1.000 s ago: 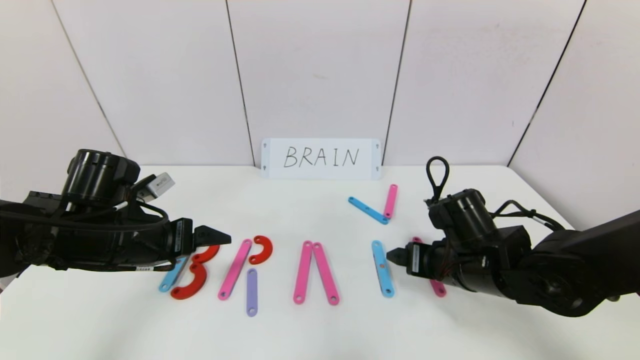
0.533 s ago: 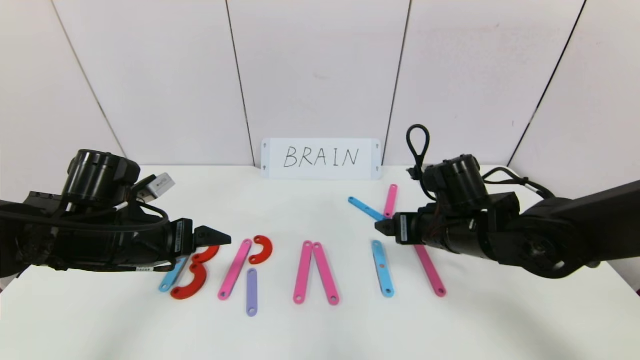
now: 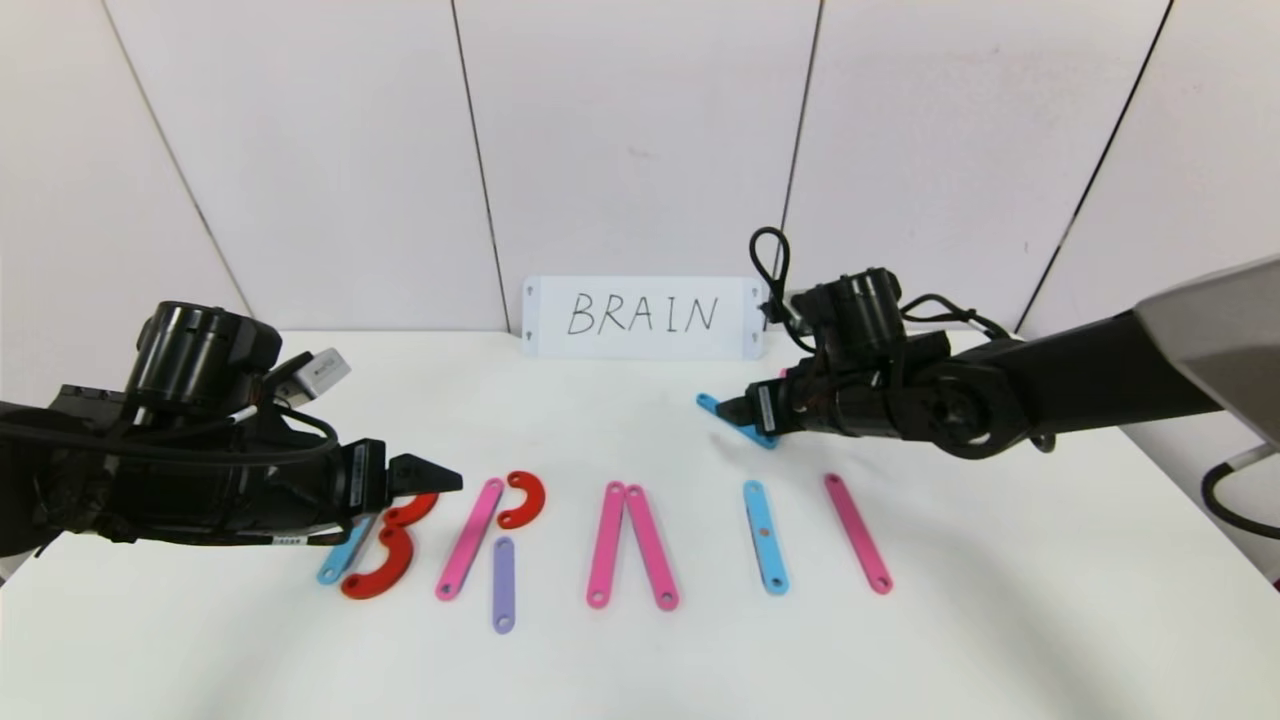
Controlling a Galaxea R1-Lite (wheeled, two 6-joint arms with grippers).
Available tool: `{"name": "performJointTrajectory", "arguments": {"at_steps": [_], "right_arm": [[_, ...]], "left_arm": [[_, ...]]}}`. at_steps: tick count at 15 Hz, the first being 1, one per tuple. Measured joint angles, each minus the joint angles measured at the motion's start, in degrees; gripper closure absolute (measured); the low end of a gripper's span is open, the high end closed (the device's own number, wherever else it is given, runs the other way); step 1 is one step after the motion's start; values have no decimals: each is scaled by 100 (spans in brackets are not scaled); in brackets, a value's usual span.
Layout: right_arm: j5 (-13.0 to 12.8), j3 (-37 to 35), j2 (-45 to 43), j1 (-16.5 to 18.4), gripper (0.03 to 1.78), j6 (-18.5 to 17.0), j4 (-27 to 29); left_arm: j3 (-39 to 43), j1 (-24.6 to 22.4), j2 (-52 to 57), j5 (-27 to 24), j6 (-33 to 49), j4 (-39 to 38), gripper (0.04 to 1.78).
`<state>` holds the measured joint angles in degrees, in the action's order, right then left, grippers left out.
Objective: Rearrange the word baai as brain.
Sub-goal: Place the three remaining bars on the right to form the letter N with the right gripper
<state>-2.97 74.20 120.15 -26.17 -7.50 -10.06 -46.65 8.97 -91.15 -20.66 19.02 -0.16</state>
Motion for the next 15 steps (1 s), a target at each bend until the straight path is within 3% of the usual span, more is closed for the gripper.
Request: {"name": "performJointTrajectory", "arguments": {"at_steps": [8,15], "right_arm": [[44,875,873,-34,8,273,262],[28,1163,1211,-127,8,483,446]], "left_arm": [[10,0,-2,-56,0,0,8],[11,0,-2,-59,-9,0,8]]}}
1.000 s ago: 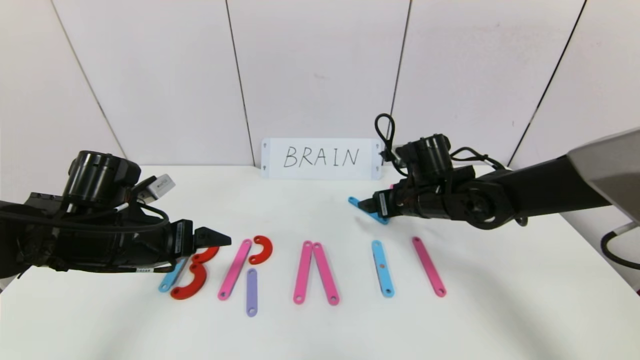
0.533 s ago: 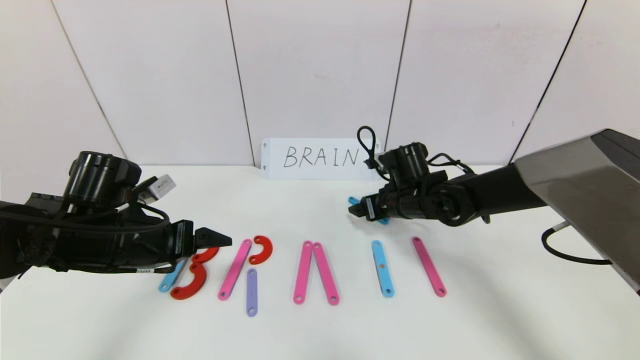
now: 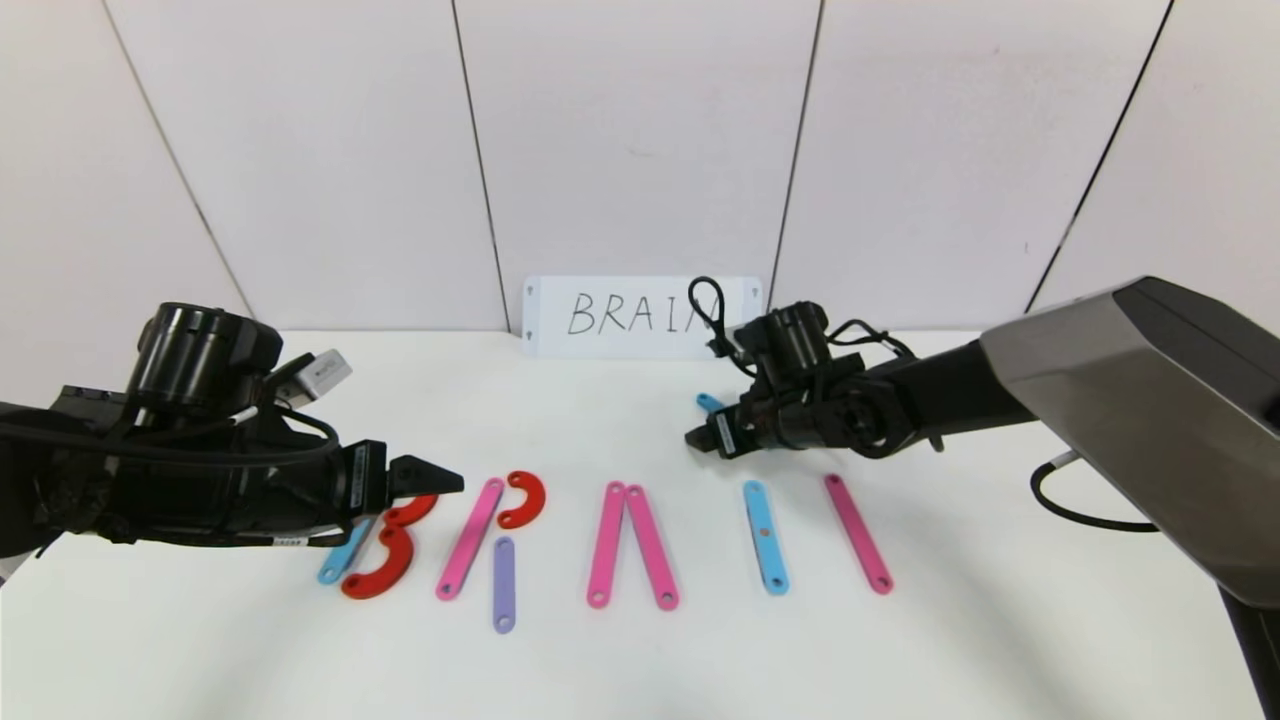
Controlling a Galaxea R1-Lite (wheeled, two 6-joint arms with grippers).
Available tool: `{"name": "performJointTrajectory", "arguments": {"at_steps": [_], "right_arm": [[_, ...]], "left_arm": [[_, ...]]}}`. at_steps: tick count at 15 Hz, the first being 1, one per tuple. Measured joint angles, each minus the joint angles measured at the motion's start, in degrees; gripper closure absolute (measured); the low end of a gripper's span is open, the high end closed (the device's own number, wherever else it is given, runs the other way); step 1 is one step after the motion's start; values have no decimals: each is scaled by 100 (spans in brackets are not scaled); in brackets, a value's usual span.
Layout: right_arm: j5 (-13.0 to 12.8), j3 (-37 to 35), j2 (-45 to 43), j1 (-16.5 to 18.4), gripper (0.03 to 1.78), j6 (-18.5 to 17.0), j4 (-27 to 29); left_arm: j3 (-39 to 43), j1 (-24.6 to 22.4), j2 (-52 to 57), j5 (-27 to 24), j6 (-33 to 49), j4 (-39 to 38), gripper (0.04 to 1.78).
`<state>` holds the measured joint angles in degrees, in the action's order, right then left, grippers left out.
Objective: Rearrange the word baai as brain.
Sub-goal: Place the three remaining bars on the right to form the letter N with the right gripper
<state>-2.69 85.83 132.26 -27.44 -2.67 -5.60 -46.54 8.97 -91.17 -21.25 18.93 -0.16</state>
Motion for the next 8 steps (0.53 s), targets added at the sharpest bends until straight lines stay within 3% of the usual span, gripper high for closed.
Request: {"name": "performJointTrajectory", "arguments": {"at_steps": [4,8], "right_arm": [[-30,35,52,-30,23,13,0],[-59,33,60,-32,79,4,1]], "left_arm": [[13,0,0,0,-6,0,8],[43,0,0,-24,-124,0,8]]}}
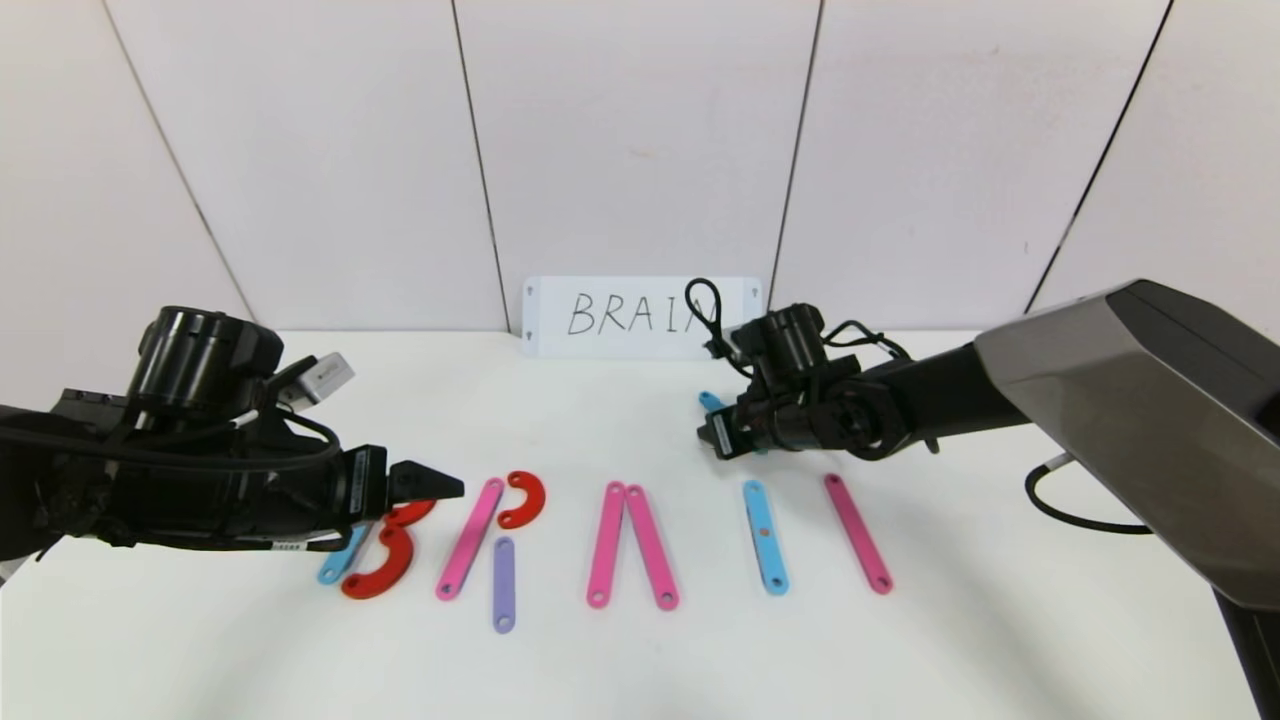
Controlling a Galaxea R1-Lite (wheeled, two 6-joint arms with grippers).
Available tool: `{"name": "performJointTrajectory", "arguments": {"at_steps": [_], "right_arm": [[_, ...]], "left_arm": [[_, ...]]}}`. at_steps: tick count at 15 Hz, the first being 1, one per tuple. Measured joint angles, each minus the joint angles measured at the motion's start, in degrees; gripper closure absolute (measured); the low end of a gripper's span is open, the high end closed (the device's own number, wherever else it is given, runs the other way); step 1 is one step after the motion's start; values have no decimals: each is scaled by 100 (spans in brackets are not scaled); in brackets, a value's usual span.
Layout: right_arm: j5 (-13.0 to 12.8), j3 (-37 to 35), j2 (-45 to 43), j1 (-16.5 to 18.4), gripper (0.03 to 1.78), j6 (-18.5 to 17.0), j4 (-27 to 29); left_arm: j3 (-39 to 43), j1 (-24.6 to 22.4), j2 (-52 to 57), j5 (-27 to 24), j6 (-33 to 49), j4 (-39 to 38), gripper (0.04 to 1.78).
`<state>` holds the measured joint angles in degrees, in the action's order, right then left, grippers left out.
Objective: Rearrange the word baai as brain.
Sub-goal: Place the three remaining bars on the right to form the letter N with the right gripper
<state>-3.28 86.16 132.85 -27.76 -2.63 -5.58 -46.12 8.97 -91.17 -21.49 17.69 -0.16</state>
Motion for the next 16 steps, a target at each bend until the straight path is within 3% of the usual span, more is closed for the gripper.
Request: {"name": "performJointTrajectory", "arguments": {"at_steps": [3,5,12,16], "right_arm": [[-22,-9,-2,1,131,2,2],[-24,-15,-5,0,151,-4,7],[11,-151,-226,1,153,-15,33],[59,-739,-948,22,153,18,11]], "left_arm": [[6,0,0,0,-9,0,8],[6,0,0,0,-11,0,8],[17,0,-22,-4,-13,-15,8],[10,4,-55,-4,-13,-5,8]]}}
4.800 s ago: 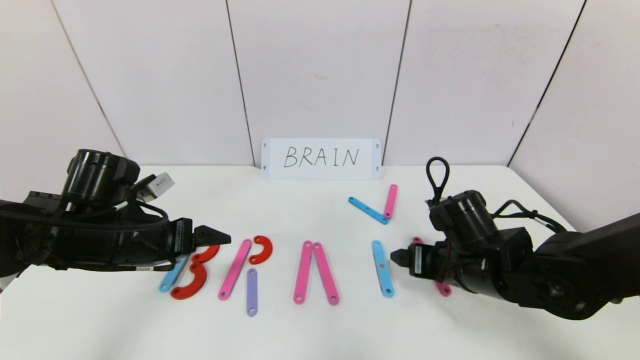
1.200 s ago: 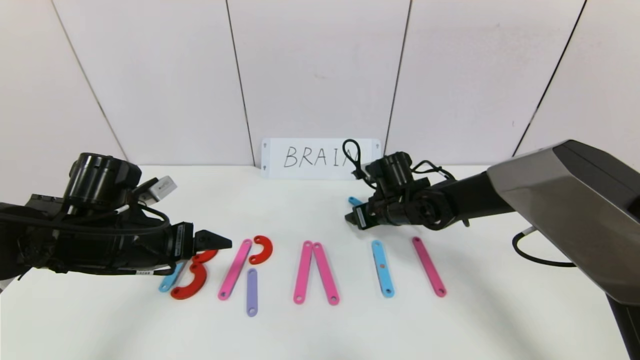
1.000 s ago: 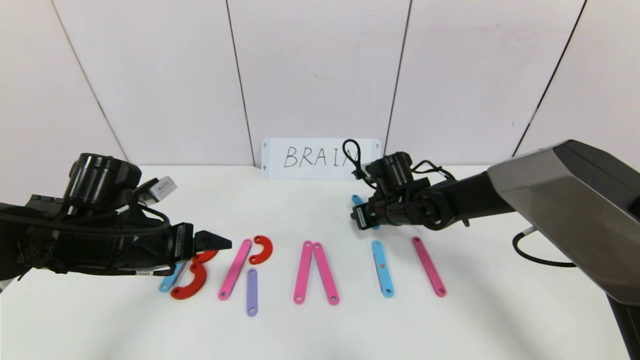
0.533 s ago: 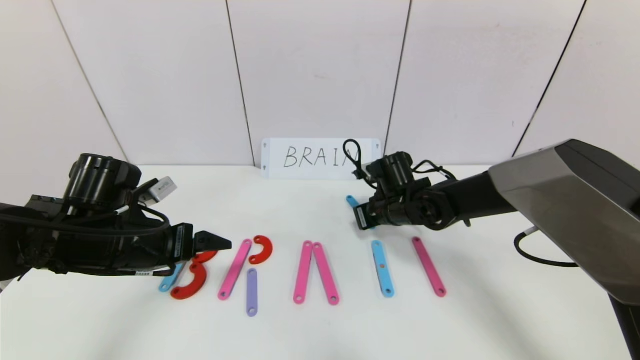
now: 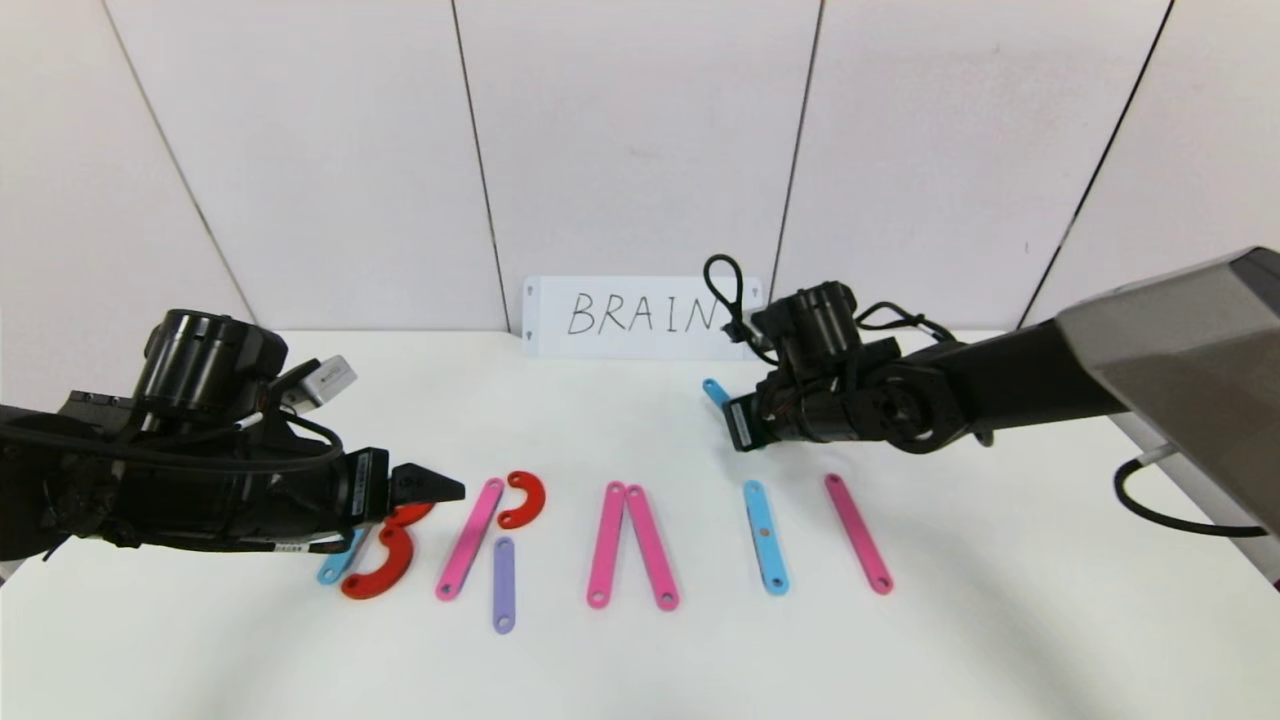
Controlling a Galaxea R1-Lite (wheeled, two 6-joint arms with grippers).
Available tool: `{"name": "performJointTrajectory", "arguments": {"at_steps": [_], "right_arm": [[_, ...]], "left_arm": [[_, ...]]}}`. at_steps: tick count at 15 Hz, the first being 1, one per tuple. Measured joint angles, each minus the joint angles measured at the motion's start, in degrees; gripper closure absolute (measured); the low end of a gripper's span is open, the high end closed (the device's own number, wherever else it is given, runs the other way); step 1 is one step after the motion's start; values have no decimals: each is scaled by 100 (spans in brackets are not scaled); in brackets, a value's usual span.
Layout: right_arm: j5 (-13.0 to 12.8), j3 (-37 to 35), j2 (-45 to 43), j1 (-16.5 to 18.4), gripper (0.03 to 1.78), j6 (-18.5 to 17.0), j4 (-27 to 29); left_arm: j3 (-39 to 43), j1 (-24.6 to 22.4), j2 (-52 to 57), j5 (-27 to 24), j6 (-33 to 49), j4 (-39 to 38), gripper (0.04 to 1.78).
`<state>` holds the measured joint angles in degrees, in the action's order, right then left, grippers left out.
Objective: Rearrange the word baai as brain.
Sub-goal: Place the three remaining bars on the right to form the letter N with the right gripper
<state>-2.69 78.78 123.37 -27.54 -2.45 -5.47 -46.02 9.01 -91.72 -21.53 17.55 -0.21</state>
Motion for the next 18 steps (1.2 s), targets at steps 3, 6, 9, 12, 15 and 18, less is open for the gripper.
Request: {"name": "performJointTrajectory", "arguments": {"at_steps": [3,6,9,12,15,18], "right_arm": [[118,-750,-777,78,153,44,-15],[547,-1676,-1508,329,153,127,-85],[934,-2434,-2011,673,153,311,-138],[1063,-2990,-2343,933,153,372,-190],[1140,-3462,-2422,1142,153,429,-778],[1203,-3825,-2431,1351,153,658,-1073]], "left_arm": [[2,2,13,-5,0,5,8],[11,5,11,-5,0,7,8],[13,5,11,0,-2,5,8],[13,5,11,-2,-4,5,8],[16,5,11,0,-2,5,8],[21,5,11,-5,-4,5,8]]}}
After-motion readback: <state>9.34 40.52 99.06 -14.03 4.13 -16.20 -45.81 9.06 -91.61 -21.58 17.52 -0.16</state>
